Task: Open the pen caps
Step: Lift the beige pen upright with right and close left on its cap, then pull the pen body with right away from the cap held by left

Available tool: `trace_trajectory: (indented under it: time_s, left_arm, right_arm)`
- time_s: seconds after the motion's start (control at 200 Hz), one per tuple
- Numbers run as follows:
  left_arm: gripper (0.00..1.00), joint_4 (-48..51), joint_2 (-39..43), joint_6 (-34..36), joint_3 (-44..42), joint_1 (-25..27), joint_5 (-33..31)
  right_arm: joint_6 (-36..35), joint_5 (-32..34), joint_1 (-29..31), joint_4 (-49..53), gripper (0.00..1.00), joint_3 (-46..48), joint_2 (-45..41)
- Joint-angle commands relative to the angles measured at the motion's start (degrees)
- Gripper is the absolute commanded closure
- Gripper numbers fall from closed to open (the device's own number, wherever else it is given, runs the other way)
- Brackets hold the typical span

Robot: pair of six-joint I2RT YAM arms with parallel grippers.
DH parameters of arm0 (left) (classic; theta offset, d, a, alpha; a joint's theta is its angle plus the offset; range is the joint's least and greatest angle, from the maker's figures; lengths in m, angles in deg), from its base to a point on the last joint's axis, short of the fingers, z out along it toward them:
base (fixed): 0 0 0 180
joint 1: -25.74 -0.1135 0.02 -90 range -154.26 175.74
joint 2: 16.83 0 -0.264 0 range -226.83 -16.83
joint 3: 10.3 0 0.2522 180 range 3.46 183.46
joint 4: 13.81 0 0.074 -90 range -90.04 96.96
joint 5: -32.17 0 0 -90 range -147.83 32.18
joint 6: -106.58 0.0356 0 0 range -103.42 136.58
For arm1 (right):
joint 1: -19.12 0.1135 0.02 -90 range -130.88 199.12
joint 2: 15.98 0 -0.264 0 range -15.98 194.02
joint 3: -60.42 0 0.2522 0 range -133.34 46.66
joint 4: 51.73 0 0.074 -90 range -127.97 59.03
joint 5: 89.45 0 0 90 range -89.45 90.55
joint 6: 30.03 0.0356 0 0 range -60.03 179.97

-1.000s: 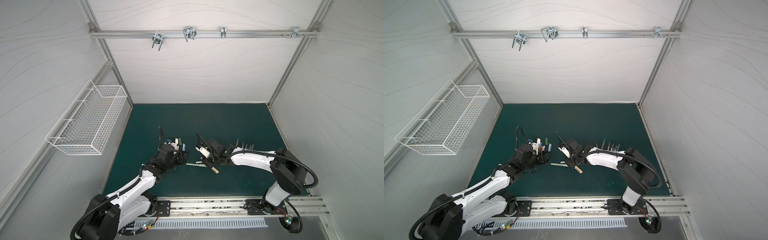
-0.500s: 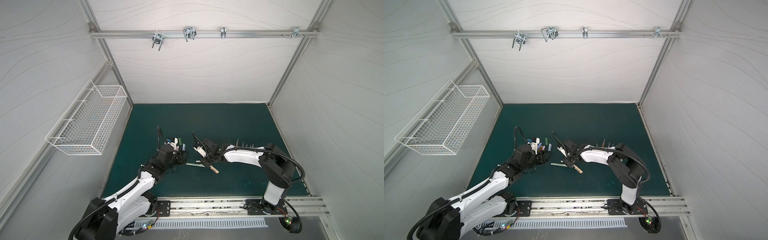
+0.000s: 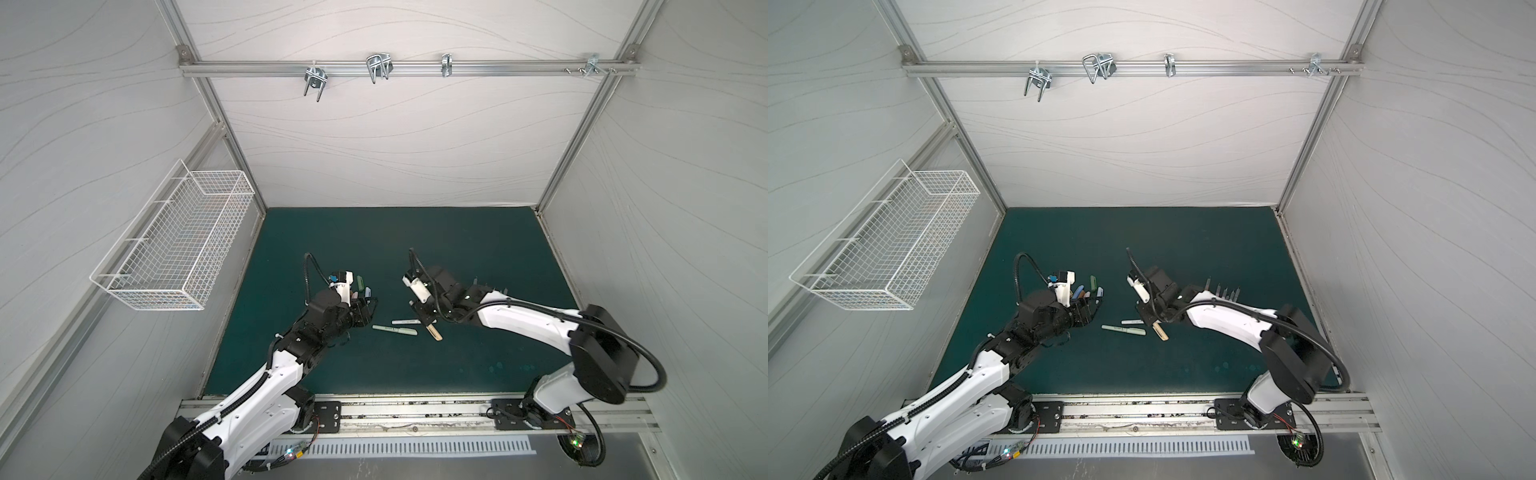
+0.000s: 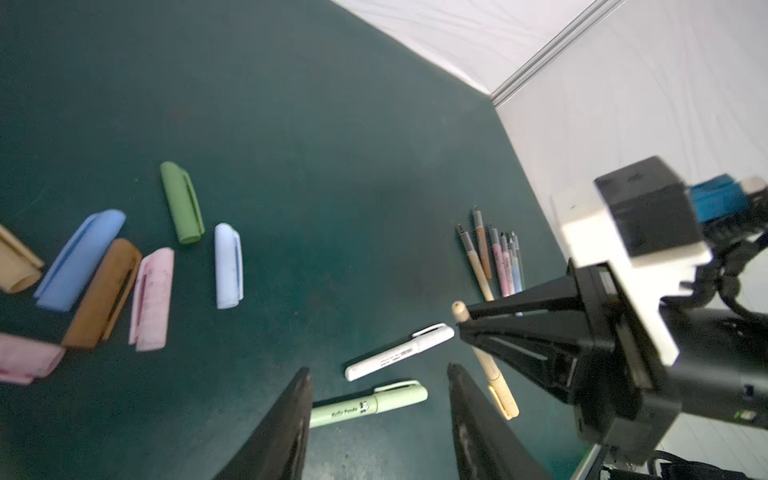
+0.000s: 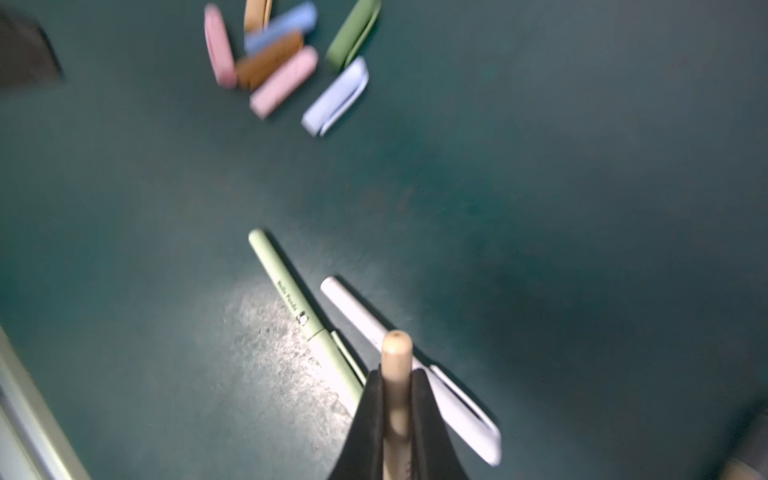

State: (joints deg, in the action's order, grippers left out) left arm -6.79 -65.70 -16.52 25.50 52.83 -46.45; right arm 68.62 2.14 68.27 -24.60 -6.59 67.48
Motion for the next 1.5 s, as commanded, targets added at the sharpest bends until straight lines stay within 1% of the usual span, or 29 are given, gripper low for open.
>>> trace_trajectory:
  time_s: [0.0, 0.115, 0.19, 0.22, 0.28, 0.375, 0.515, 0.66, 0.785, 0.9, 0.985, 1.1, 1.145, 1.235, 1.275, 1.305, 1.37, 1.495]
  left_arm:
    - [0.44, -10.88, 0.32, -0.70, 0.08, 0.22, 4.86]
    - [0.42, -16.29, -0.96, -2.44, 0.54, 1.01, 8.54]
    - [0.40, -16.95, -1.54, -2.12, 1.10, 2.58, 8.80]
    - [0.39, -19.15, -1.82, -1.61, 1.37, 3.60, 8.61]
    - [0.39, -19.40, -2.48, -0.23, 2.31, 6.38, 7.99]
    - [0.38, -19.29, -4.51, 1.72, 4.53, 12.19, 6.83]
    - [0.38, -22.50, -8.20, 1.99, 6.54, 19.55, 3.93]
    - [0.38, -26.60, -11.72, 0.87, 7.76, 22.13, 4.13]
    - [0.40, -24.73, -15.05, 0.67, 10.37, 23.26, 4.28]
    - [0.43, -26.51, -17.44, -0.13, 11.00, 23.71, 5.05]
    - [0.48, -26.72, -18.89, -0.82, 11.83, 23.79, 4.57]
    - [0.60, -23.87, -20.76, -0.48, 14.09, 23.80, 5.33]
    - [0.68, -23.02, -21.20, -0.38, 14.53, 23.84, 4.84]
    - [0.92, -19.66, -20.76, 0.14, 15.12, 23.76, 1.55]
    - [1.00, -18.13, -20.38, 0.92, 15.23, 23.72, 0.45]
    - [1.00, -15.59, -20.09, 1.65, 15.55, 23.71, -0.18]
    - [1.00, -13.25, -19.70, 3.07, 15.76, 23.75, -0.56]
    - [1.00, -11.14, -19.93, 3.40, 15.08, 23.73, -1.21]
  right_arm:
    - [8.92, -4.57, -4.94, -3.15, 1.00, 2.52, -8.17]
    - [15.67, -8.33, -9.31, -5.17, 1.00, 4.48, -15.00]
    - [20.41, -10.76, -11.55, -6.77, 1.00, 5.54, -18.45]
    - [22.22, -11.54, -12.22, -7.33, 1.00, 5.89, -19.73]
    - [25.29, -13.13, -13.08, -9.24, 1.00, 6.70, -21.89]
    - [29.78, -13.45, -13.25, -12.25, 1.00, 7.69, -24.68]
    - [36.36, -13.48, -12.94, -16.74, 0.99, 9.37, -26.76]
    - [37.59, -10.99, -10.53, -17.36, 1.00, 9.48, -27.35]
    - [38.02, -9.74, -9.38, -18.50, 1.00, 9.77, -27.34]
    - [38.04, -9.31, -8.63, -19.37, 1.00, 9.84, -26.89]
    - [38.18, -9.23, -8.13, -20.17, 1.00, 10.01, -26.35]
    - [38.16, -8.53, -7.62, -20.92, 1.00, 10.26, -26.24]
    - [38.07, -8.40, -7.57, -20.92, 1.00, 10.25, -26.06]
    - [37.07, -7.79, -7.65, -20.18, 0.99, 10.10, -25.98]
    - [36.41, -7.29, -7.96, -19.26, 0.99, 9.94, -26.22]
    - [35.97, -7.09, -8.50, -18.67, 0.99, 9.92, -26.54]
    - [35.47, -7.31, -10.47, -17.93, 1.00, 9.99, -27.14]
    - [35.30, -9.75, -17.29, -16.28, 1.00, 9.42, -27.34]
